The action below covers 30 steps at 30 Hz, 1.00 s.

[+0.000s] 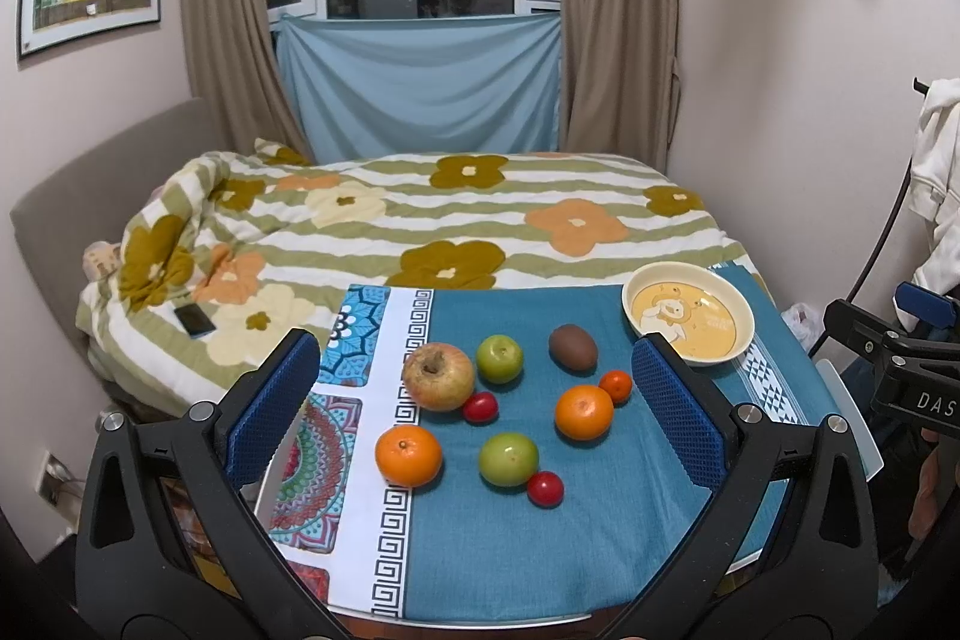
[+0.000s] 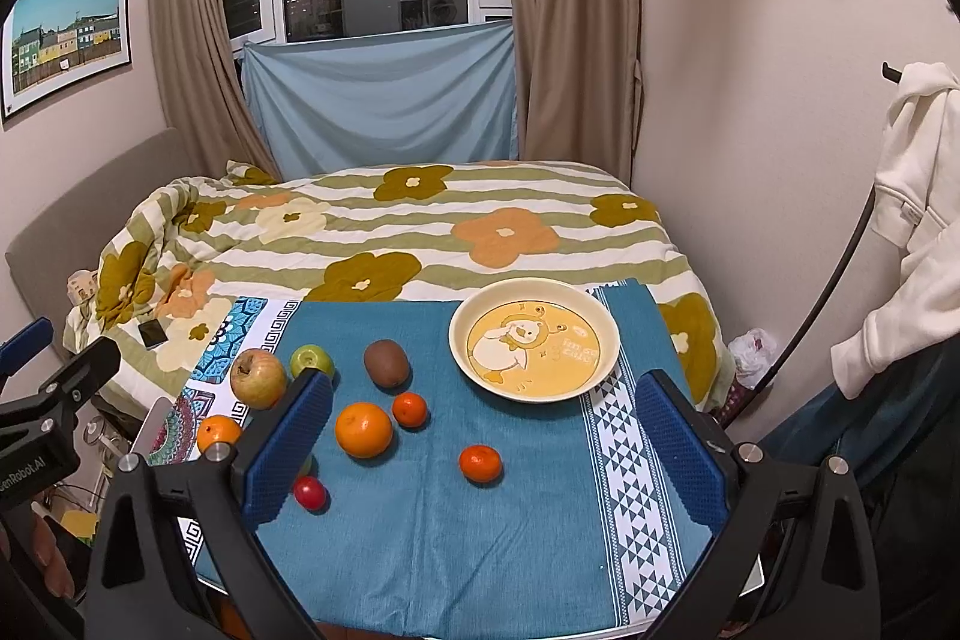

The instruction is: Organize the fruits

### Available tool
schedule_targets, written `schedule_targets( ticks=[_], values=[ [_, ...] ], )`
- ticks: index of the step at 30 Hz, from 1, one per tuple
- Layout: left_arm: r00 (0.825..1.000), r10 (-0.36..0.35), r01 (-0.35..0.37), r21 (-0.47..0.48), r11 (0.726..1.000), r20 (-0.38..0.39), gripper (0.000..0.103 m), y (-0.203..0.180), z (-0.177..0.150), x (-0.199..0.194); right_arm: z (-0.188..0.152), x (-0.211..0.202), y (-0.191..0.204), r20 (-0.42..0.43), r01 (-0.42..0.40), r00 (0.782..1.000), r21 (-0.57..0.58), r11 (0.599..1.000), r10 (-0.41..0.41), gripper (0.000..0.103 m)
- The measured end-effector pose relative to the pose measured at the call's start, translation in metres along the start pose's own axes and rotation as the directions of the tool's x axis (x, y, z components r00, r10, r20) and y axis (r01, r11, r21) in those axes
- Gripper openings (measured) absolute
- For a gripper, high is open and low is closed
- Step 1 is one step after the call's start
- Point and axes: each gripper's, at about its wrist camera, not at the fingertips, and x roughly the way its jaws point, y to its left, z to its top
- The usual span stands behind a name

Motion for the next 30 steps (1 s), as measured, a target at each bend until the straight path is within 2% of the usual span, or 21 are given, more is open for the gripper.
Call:
schedule_targets(
  ticks=[30],
  values=[
    [1.000,-0.004,0.004,0.000,1.000,0.002,0.103,0.0004,-0.0024,-0.0001,0.0020,0.0035,0.0028,0.000,-0.001,1.000,0.002,1.000,0.001,0.101]
  ],
)
